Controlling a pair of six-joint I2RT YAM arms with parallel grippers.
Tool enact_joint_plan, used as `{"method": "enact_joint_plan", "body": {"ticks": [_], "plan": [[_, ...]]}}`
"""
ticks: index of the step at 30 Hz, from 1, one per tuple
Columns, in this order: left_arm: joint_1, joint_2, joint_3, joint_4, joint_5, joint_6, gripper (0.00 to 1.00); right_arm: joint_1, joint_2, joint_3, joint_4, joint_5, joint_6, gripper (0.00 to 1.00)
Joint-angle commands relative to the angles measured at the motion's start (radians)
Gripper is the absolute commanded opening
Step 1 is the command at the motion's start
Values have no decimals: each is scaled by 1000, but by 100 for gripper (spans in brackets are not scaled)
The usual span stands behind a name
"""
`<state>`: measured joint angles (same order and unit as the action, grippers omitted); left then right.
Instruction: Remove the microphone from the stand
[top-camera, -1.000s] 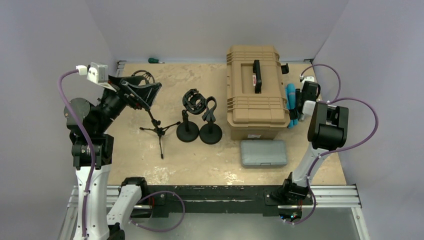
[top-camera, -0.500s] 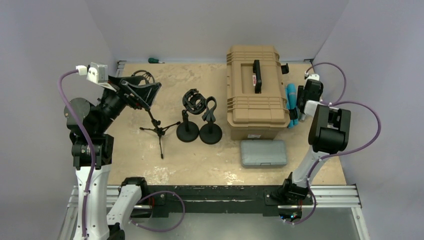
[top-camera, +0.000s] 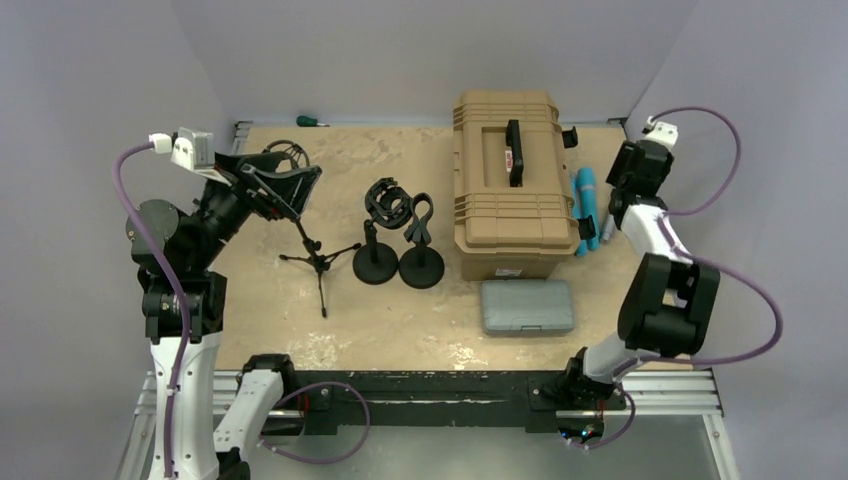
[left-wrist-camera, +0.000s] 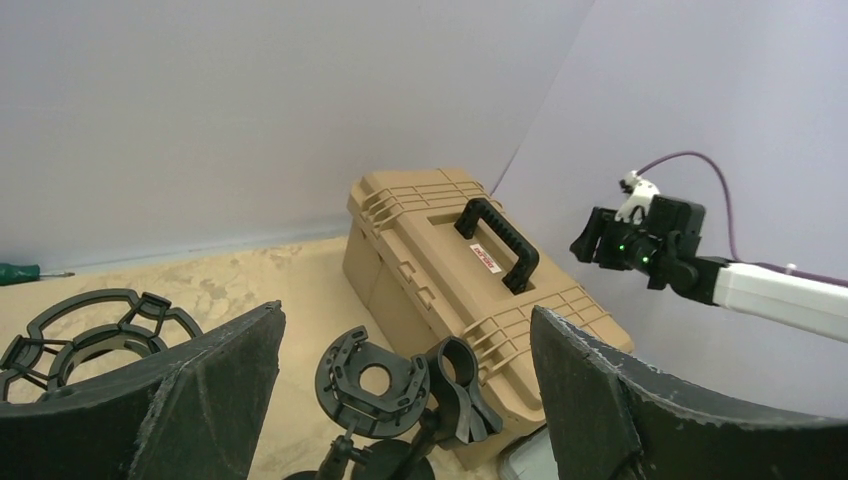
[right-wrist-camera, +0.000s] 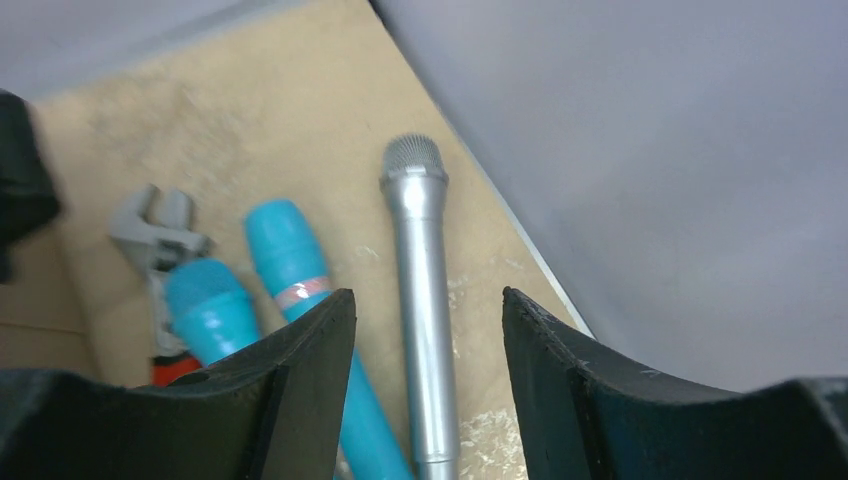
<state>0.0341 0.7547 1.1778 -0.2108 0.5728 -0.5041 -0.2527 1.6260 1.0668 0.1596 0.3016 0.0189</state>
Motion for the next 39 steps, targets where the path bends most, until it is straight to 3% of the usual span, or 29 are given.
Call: {"method": "enact_joint_plan", "body": {"ticks": [1, 4, 9, 11, 15, 18, 22, 29, 31, 34, 36, 39], "plan": [[1, -13, 13, 24, 10, 28, 90, 43, -209, -3, -28, -23, 138, 54], [0, -23, 8, 30, 6, 39, 91, 123, -343, -30, -14, -26, 148, 54], [-3, -28, 4, 21, -20, 69, 91, 367, -509, 25, -37, -15, 89, 55], [-6, -29, 7, 1, -53, 91, 91, 449, -562, 47, -32, -83, 95, 57], [-13, -23, 8, -32, -114, 126, 91, 530, -624, 90, -31, -260, 178, 76], [-21, -2, 9, -50, -146, 147, 91, 594, -655, 94, -10, -406, 254, 96], [-27, 26, 4, -66, -194, 174, 91, 717, -655, 104, -38, -537, 295, 99], [-65, 92, 71, -183, -333, 226, 92, 1117, -617, 61, -43, -330, 284, 99], [-66, 117, 120, -259, -345, 220, 91, 1262, -571, 80, -59, -244, 220, 99], [-65, 96, 86, -245, -346, 225, 91, 1421, -462, 167, -165, -50, 95, 99], [-65, 62, 45, -226, -375, 241, 92, 1508, -384, 208, -203, 89, 24, 99], [-65, 26, 1, -228, -420, 282, 92, 1560, -285, 240, -217, 172, -10, 99]]}}
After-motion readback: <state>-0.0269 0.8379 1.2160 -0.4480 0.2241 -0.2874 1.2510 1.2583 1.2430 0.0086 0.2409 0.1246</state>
